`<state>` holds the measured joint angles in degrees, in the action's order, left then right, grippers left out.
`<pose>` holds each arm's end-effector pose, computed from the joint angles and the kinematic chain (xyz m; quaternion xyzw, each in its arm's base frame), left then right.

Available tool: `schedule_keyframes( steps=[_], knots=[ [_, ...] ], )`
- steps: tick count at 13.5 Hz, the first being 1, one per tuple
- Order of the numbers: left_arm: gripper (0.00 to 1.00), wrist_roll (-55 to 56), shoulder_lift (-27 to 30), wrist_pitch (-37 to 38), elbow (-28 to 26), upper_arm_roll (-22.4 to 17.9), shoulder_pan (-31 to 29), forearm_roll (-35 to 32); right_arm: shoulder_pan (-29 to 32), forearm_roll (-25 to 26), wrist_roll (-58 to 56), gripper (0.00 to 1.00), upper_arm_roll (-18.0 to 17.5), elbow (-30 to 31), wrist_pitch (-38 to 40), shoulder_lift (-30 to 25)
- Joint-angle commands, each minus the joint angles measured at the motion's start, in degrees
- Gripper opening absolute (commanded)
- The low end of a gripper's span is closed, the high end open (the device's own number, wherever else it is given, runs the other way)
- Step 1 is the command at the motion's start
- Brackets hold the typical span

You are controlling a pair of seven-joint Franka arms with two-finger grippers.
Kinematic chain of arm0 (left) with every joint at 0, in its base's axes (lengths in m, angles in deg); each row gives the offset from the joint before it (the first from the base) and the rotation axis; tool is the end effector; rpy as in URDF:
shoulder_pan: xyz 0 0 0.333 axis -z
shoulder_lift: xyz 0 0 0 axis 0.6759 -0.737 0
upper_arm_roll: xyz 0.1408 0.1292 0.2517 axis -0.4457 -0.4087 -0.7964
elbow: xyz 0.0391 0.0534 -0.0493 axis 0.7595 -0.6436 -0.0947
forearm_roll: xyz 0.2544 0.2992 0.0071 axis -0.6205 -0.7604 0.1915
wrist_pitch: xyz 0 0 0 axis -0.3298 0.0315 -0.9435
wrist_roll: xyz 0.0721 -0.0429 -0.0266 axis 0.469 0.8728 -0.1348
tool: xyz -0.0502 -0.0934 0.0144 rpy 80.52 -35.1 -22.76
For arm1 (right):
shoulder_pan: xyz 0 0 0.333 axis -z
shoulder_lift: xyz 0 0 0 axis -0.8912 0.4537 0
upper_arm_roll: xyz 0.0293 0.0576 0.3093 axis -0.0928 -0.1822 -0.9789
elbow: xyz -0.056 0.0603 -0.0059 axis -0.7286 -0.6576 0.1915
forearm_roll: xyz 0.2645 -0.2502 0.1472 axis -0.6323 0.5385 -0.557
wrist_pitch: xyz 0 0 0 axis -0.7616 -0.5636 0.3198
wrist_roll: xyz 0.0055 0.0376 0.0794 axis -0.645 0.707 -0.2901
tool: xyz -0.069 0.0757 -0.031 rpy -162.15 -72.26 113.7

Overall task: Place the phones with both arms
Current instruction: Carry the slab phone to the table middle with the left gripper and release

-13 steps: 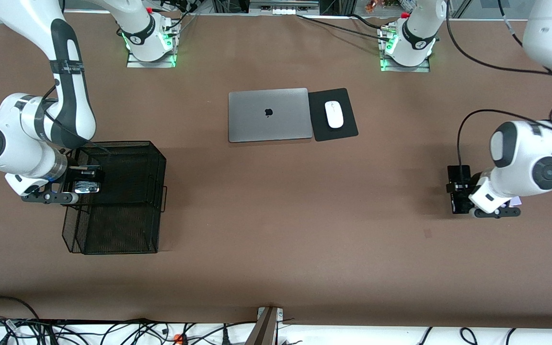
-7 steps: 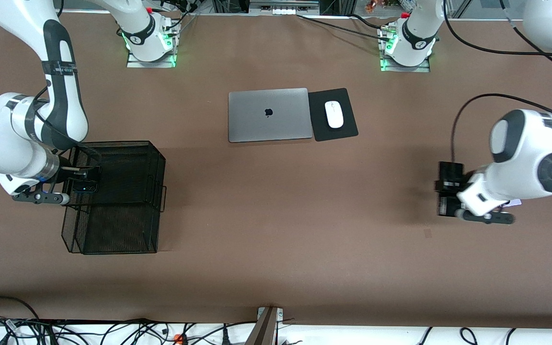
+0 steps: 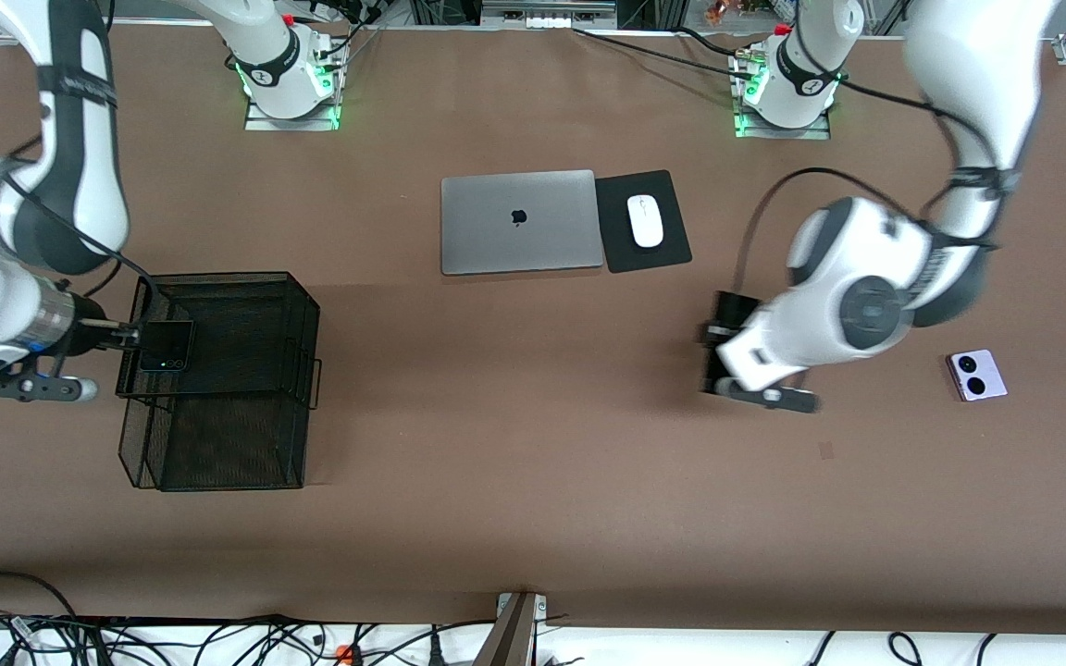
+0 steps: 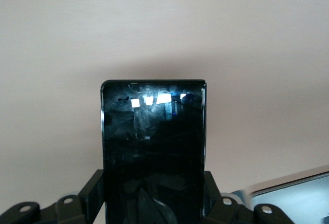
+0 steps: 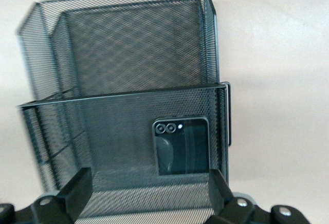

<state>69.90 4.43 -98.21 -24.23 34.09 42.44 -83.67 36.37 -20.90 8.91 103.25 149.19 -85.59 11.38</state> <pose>0.6320 -0.2422 0.3316 0.9914 -0.0650 -0.1004 0.0526 0.6526 -0.0163 0.4354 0.9984 -0.0331 -0.0444 0.0094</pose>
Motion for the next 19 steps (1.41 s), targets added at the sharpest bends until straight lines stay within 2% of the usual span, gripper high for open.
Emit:
schedule_keyframes(
  steps=[1,4,7,8,11,14,15,16,19],
  knots=[
    [0.34,11.9,-6.1,-2.3,7.5,-0.6,7.9,0.7,0.0,-0.3,2.0,1.0,-0.3,-6.1,7.2,-0.6],
    [0.34,23.9,-10.0,-12.1,8.6,-1.0,16.0,0.3,-2.0,-0.1,5.5,1.0,-0.7,-9.3,9.5,-0.6],
    [0.34,33.1,-14.4,-23.8,8.6,-2.4,22.3,-0.1,-5.3,0.1,11.4,1.0,-0.6,-9.7,9.5,-0.6],
    [0.34,34.6,-15.8,-26.6,8.7,-4.2,25.2,0.0,-5.8,0.1,12.7,1.0,-0.7,-9.7,9.5,-0.6],
    [0.34,39.7,-18.8,-31.9,8.7,-13.2,35.6,0.1,-6.1,0.1,13.4,1.0,-0.9,-9.7,9.2,-0.6],
    [0.37,40.0,-19.2,-32.6,8.7,-15.0,38.0,0.2,-6.1,0.1,13.3,1.0,-0.8,-9.7,9.1,-0.6],
    [0.49,40.0,-19.2,-32.6,8.7,-15.0,38.0,0.2,-6.0,0.0,13.2,1.0,-0.8,-9.7,9.1,-0.6],
    [0.99,40.0,-19.1,-32.6,8.7,-15.0,38.0,0.1,-6.0,0.0,13.2,1.0,-0.8,-9.7,9.1,-0.5],
    [1.0,39.8,-18.4,-32.4,8.7,-15.1,38.2,-0.1,-6.0,-0.1,13.1,1.0,-0.8,-9.7,8.9,-0.5]
  ],
)
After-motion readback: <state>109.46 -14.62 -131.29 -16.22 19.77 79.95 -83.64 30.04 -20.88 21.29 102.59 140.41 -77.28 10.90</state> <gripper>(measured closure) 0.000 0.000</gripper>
